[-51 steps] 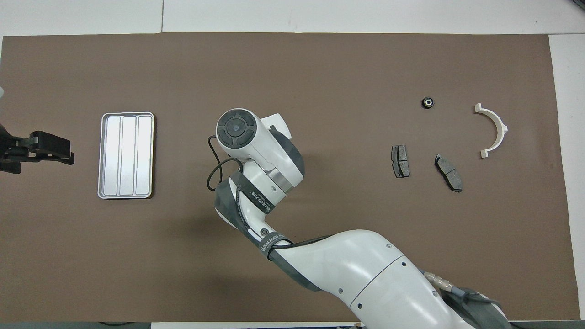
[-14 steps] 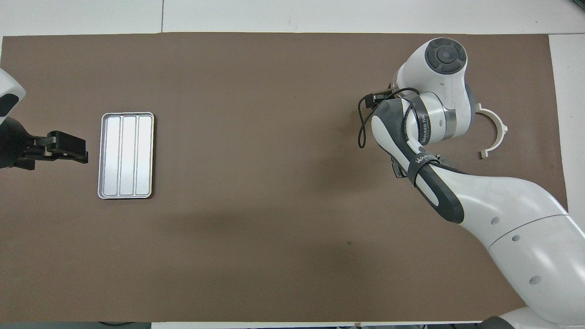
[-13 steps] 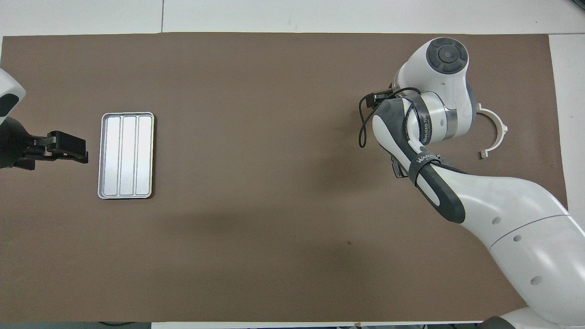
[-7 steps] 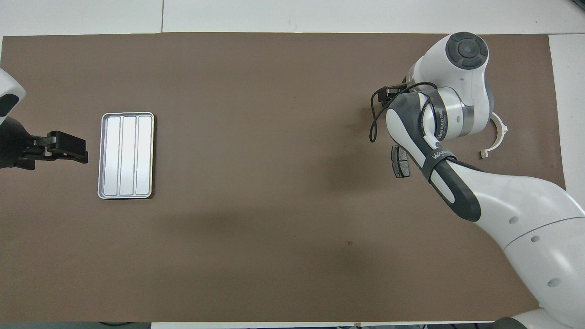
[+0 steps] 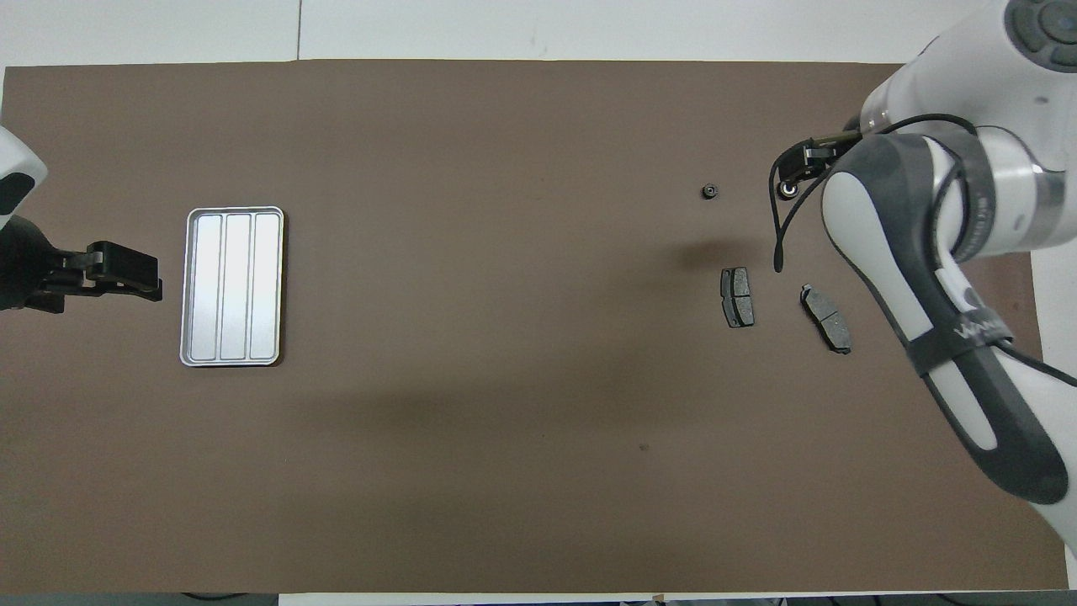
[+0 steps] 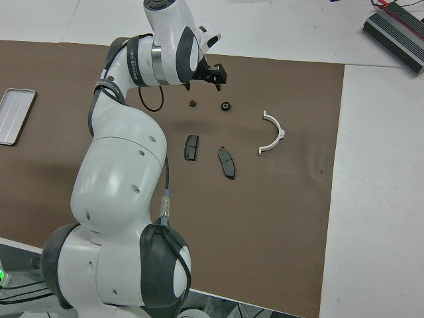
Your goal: Place bearing gear from tray to pile
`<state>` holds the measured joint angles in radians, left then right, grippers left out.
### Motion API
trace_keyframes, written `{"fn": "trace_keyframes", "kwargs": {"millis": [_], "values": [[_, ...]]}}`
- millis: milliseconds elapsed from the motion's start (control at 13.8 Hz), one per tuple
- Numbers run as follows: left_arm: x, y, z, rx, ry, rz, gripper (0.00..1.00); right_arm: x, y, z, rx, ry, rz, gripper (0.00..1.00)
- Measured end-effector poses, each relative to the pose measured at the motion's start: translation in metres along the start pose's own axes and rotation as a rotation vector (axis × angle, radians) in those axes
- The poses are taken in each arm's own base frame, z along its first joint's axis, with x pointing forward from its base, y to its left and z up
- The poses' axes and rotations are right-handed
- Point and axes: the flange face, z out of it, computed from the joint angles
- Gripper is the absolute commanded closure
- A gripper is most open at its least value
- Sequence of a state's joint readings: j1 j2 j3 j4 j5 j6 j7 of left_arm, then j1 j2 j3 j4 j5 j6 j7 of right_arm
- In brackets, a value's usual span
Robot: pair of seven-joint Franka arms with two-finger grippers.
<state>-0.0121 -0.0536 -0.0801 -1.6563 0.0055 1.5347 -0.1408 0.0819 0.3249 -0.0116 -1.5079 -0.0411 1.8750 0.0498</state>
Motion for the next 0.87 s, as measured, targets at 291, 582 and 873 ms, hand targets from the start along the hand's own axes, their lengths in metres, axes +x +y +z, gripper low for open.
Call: {"fn": "trace_keyframes", "kwargs": {"millis": [291,582,873], "values": [[0.000,0.000,0.000,0.000,0.000,0.000,0.00,-0.057,0.022,-0.089,0.008,-0.047,-0.019,0.00],[0.000,0.000,0.000,0.000,0.000,0.000,0.00,-0.103,0.041,-0.137,0.043,-0.102,-0.005,0.00],[0.000,0.000,0.000,0.000,0.000,0.000,0.00,-0.122,0.041,-0.150,0.044,-0.146,-0.008,0.00]]}}
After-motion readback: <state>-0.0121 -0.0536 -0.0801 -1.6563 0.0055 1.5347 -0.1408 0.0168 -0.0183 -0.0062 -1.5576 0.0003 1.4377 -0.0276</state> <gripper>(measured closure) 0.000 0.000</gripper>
